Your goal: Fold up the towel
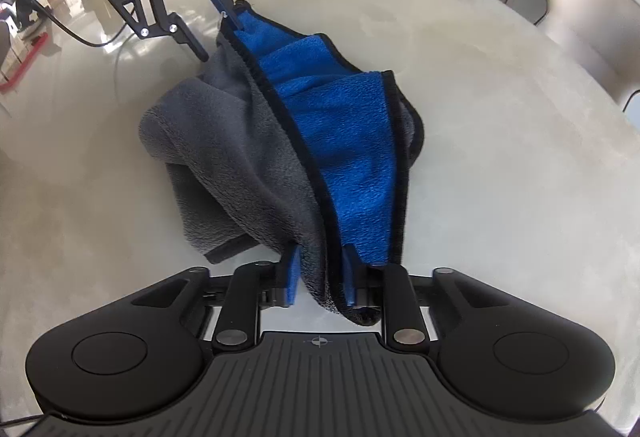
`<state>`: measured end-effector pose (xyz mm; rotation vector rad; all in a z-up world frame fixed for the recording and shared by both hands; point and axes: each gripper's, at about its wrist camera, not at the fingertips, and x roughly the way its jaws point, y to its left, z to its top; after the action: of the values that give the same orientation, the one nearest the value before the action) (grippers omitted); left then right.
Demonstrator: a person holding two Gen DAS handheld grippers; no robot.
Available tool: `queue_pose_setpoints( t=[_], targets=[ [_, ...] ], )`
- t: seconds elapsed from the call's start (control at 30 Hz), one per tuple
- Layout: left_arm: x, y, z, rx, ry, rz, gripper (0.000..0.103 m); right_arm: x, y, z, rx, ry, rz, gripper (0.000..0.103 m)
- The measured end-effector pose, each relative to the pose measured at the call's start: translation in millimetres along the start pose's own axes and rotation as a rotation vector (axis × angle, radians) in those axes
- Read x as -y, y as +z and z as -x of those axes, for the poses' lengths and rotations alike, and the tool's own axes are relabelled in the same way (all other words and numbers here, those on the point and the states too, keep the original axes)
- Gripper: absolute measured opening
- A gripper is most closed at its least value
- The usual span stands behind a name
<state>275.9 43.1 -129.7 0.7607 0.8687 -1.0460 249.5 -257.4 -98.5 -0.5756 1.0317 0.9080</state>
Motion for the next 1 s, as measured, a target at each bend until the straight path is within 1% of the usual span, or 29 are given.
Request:
queue_pose_setpoints(
  t=[0.03,0.07,0.1,0.17,0.23,0.37,0.47,0.63,0.77,0.9,1.0],
  targets=[
    [0.5,0.2,-0.1,-0.005,-0.003,-0.004,0.025,-1.1,-0.1,-0.8,-0.006,0.006,0.005,0.01],
    [0.8,0.7,0.2,-0.012,-0.008,-0.008,0.015,-2.2,0.0,-0.8,-0.008,0.006,0.008,0.009],
    [1.6,1.4,1.2,-0.019,-0.004,-0.016,0.01,-3.4,0.3,-0.2,-0.007,0.0,0.01,0.008],
    [4.0,2.5,2.4,-0.03,0.008,-0.031,0.008,-5.5,1.0,0.9,-0.006,-0.009,0.013,0.007],
    [5.0,5.1,2.2,-0.04,0.014,-0.03,0.007,-8.8,3.0,4.8,0.0,-0.018,0.023,0.007],
    [7.6,8.8,5.7,-0.052,0.031,-0.012,0.006,-16.4,7.7,15.4,0.012,-0.07,0.035,0.007],
    [8.6,11.2,16.5,-0.044,0.041,0.002,0.005,-22.5,10.6,33.3,0.035,-0.106,0.059,0.007],
    [10.0,20.4,46.5,-0.003,0.115,0.033,0.005,-32.4,20.9,63.9,0.079,-0.202,0.088,0.007],
    [15.7,35.3,73.5,0.011,0.195,0.025,0.005,-47.6,35.1,91.5,0.122,-0.321,0.14,0.007],
    [19.1,48.4,105.3,0.043,0.265,0.023,0.005,-52.9,49.4,121.9,0.177,-0.408,0.159,0.007],
    [17.1,59.9,130.9,0.07,0.339,0.026,0.005,-54.1,57.8,142.7,0.218,-0.468,0.177,0.007]
  ],
)
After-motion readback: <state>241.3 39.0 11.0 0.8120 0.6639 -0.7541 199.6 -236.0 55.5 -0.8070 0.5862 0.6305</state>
